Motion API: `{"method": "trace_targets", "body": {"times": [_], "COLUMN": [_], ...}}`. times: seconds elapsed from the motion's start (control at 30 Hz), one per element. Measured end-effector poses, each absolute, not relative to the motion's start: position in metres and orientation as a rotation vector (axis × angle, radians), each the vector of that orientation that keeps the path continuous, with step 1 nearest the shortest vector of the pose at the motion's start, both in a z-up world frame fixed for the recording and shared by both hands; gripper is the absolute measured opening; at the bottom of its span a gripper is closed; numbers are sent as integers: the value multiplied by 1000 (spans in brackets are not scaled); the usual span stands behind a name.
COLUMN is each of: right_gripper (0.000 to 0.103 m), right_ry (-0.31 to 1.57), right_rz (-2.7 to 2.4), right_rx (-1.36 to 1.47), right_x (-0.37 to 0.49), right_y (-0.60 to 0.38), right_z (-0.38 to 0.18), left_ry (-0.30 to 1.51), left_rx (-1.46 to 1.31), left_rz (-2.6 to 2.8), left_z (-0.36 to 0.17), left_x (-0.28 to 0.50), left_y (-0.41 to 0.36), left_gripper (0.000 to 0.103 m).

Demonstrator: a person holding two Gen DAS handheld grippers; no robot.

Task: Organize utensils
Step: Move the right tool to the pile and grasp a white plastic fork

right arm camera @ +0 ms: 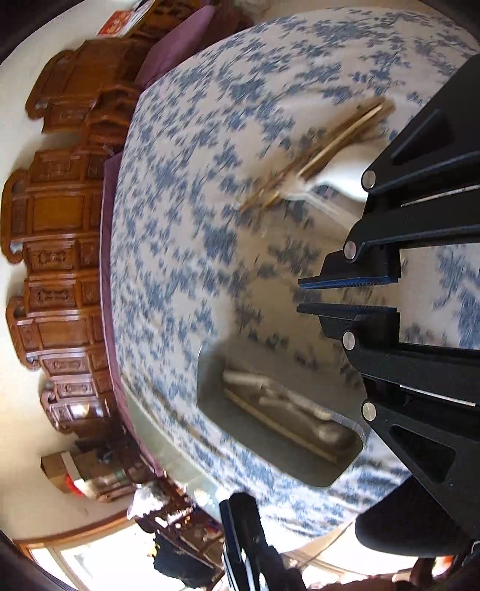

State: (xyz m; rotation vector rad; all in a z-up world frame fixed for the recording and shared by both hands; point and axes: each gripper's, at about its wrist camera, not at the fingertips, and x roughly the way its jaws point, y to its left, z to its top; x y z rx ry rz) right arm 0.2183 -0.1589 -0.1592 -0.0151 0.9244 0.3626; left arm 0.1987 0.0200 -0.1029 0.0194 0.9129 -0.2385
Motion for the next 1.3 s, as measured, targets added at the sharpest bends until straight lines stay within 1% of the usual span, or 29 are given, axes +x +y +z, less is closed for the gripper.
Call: {"method": "trace_targets", "body": {"times": [0.1, 0.17, 0.2, 0.27, 0.3, 0.33, 0.43, 0.73, 0.87, 1.03, 1.13, 1.17, 1.2, 1.23, 1.27, 1.3], "right_gripper": [10, 20, 22, 22, 22, 22, 22, 22, 26, 26, 26, 18, 17, 14, 9, 9], "right_ry": [943, 956, 963, 978, 984, 990, 1002, 1046, 1047, 1082, 1082, 1084, 1088, 1088, 1086, 1083], "right_rz": [327, 308, 299, 276, 269, 262, 244, 158, 147, 141, 138, 139, 143, 159, 175, 180], "right_rx": [-16, -13, -11, -8, -4, -2, -4, 25, 15, 37, 44, 45, 46, 63, 80, 82], "right_x": [221, 222, 223, 226, 227, 228, 233, 248, 252, 260, 261, 261, 260, 259, 259, 258], "right_y": [-173, -179, -182, -188, -190, -191, -194, -204, -201, -197, -197, -197, -197, -199, -200, -201], "right_z": [-170, -178, -181, -190, -193, -197, -205, -227, -229, -237, -236, -236, -236, -234, -232, -230], "left_ry": [911, 909, 910, 914, 916, 916, 919, 927, 937, 950, 956, 958, 959, 960, 960, 961], "left_rx": [26, 32, 33, 35, 36, 40, 51, 68, 71, 77, 77, 79, 80, 80, 82, 85], "left_rz": [-255, -262, -264, -266, -267, -269, -275, -280, -290, -300, -303, -302, -303, -305, -305, -306], "left_z": [-103, -104, -105, -107, -108, -109, -110, -113, -118, -126, -129, -130, -131, -131, -132, -133], "left_x": [201, 202, 203, 204, 205, 205, 205, 208, 211, 216, 219, 221, 222, 224, 225, 227], "left_y": [9, 4, 1, -3, -5, -7, -12, -20, -26, -34, -37, -38, -39, -40, -41, -43], "left_gripper": [39, 41, 41, 43, 48, 50, 54, 55, 55, 55, 55, 55, 55, 55, 55, 55]}}
